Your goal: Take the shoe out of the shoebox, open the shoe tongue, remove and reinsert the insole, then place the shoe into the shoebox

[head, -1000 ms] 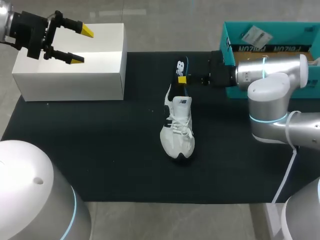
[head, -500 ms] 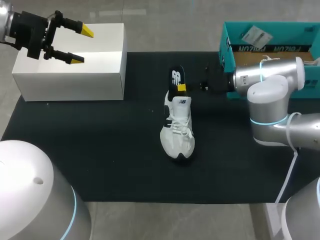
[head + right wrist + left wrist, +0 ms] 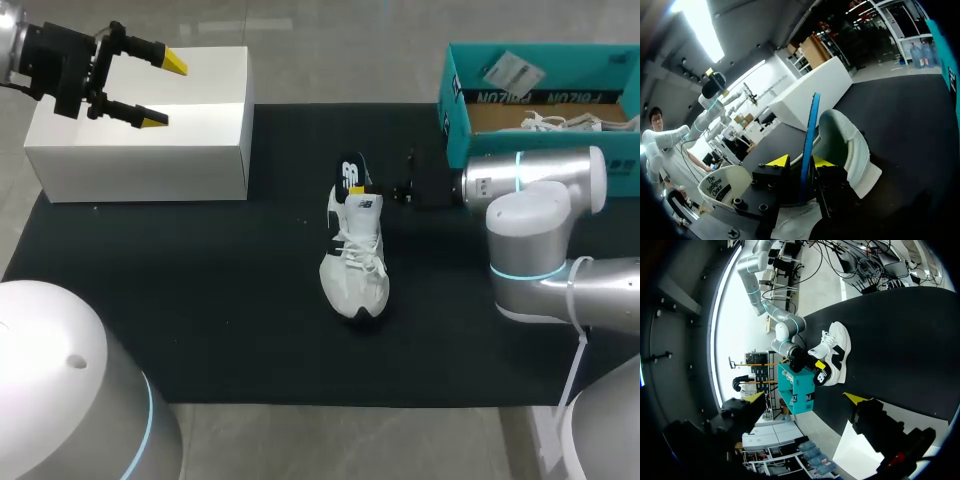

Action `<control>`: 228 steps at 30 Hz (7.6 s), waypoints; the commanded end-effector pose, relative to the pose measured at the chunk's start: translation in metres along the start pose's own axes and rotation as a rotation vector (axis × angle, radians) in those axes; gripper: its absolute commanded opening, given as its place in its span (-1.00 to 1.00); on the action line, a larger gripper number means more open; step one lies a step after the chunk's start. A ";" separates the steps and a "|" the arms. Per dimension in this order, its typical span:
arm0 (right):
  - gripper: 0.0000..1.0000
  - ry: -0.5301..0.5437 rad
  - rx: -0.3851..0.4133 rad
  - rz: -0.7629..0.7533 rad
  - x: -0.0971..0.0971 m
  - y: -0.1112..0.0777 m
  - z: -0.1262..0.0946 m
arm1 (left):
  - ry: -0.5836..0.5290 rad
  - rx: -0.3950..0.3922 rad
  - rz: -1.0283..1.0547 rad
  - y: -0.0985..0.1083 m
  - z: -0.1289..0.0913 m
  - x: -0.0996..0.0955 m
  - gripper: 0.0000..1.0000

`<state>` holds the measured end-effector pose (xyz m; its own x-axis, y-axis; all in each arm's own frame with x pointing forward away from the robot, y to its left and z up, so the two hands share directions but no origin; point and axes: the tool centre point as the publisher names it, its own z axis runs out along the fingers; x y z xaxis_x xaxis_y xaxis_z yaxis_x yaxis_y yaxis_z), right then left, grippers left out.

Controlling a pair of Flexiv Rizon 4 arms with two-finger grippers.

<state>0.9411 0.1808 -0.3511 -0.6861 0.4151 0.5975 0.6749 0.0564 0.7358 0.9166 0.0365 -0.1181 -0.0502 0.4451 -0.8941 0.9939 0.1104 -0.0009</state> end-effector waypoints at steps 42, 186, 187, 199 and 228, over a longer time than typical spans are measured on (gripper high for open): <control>-1.00 -0.010 0.051 0.035 0.000 -0.002 -0.004 | 0.004 0.000 0.000 0.000 0.000 -0.001 1.00; -1.00 -1.223 0.565 0.320 -0.048 -0.037 0.008 | 0.004 0.000 0.000 0.000 0.000 -0.001 1.00; -1.00 -1.226 0.563 0.316 -0.046 -0.035 0.007 | 0.004 0.000 0.000 0.000 0.000 -0.001 1.00; -1.00 -1.134 0.620 0.315 -0.027 0.002 -0.011 | 0.004 0.000 0.000 0.000 0.000 -0.001 1.00; -1.00 -0.987 0.873 0.577 0.022 -0.021 -0.003 | 0.004 0.000 0.000 0.000 0.000 -0.001 1.00</control>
<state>0.9098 0.1850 -0.3495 -0.0469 0.9988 0.0119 0.9854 0.0482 -0.1634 0.9166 0.0365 -0.1181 -0.0502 0.4451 -0.8941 0.9939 0.1104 -0.0009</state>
